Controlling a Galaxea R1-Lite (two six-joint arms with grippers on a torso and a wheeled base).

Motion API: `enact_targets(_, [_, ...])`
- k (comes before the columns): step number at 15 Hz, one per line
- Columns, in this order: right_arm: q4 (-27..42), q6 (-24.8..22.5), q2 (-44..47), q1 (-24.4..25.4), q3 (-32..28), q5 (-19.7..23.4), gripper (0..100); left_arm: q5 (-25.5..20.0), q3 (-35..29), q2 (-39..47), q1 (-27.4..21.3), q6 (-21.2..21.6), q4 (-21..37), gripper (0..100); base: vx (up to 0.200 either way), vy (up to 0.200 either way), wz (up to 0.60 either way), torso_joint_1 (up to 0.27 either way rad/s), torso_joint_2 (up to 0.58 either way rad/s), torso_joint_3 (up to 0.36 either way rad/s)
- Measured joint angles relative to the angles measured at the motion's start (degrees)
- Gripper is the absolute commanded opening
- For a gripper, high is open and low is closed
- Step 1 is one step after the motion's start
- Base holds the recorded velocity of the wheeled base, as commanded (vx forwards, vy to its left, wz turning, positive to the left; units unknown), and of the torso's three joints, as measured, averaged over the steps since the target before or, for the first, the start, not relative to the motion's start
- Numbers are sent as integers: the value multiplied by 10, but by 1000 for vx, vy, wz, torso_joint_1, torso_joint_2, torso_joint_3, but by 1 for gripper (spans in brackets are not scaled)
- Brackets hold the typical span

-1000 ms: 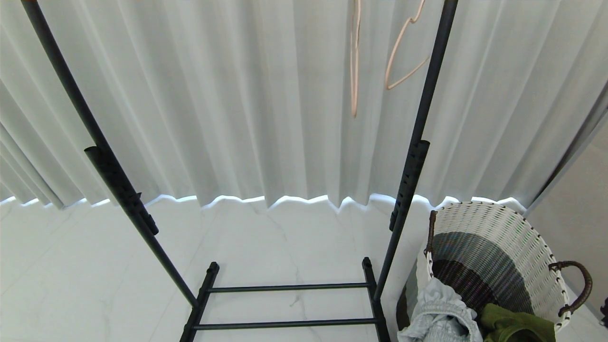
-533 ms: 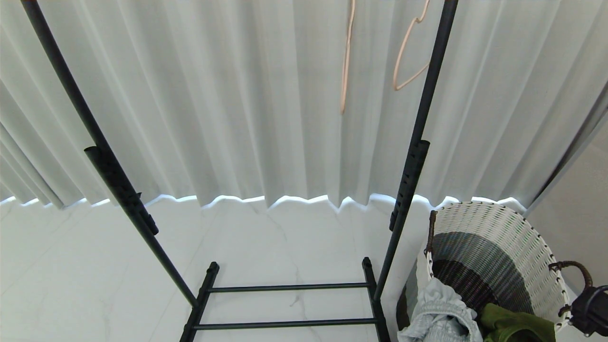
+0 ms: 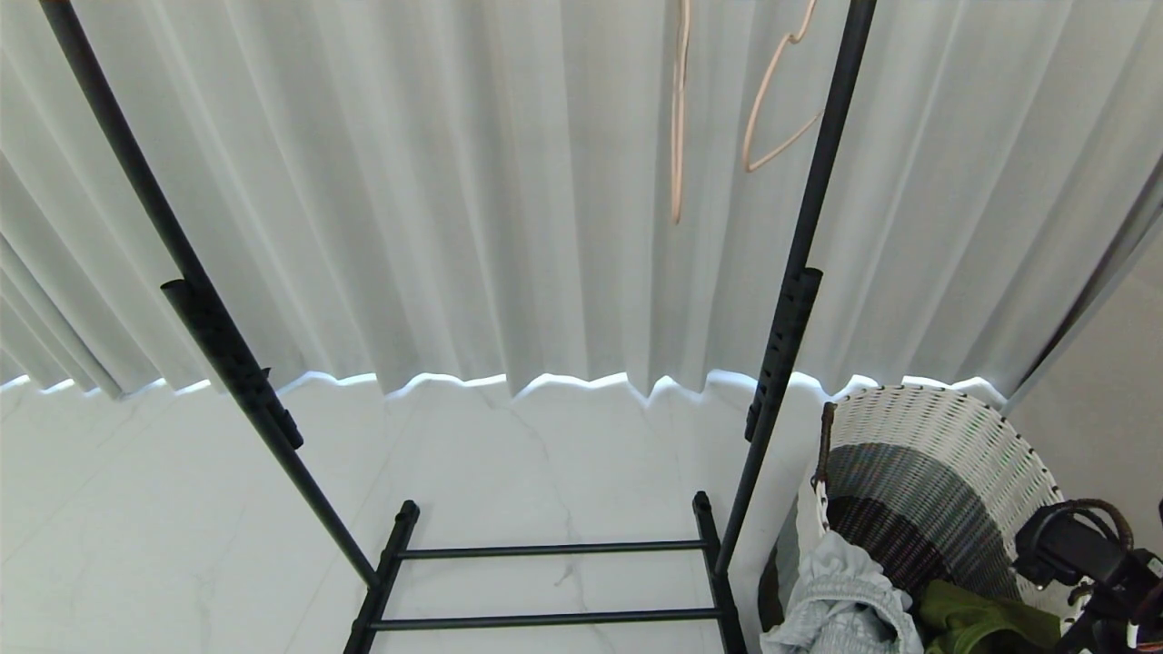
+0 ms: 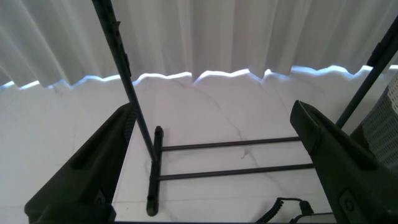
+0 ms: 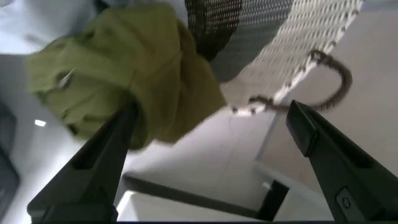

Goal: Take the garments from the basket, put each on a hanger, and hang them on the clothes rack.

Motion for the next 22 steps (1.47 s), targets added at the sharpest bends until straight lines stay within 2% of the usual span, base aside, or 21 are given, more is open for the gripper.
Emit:
enact_targets(7, [-158,-7,151,1,1,7,100,0,0,0,0,0,0,100,0,0,0,0,0,0])
enact_targets(9, [-168,-10,175,1,4,8,100,0,0,0,0,0,0,100,0,0,0,0,0,0])
enact_targets(10, [-169,-10,180,1,5,8,0,0,0,0,0,0,0,100,0,0,0,0,0,0])
enact_targets(15, [-163,-10,145,2,6,9,0,0,0,0,0,0,0,100,0,0,0,0,0,0])
enact_targets(17, [-133,-9,107,0,2,9,0,0,0,0,0,0,0,100,0,0,0,0,0,0])
enact_targets(19, [-56,-5,61,-4,-18,9,0,0,0,0,0,0,0,100,0,0,0,0,0,0])
enact_targets(22, [142,19,-32,-8,-89,11,0,0,0,0,0,0,0,100,0,0,0,0,0,0])
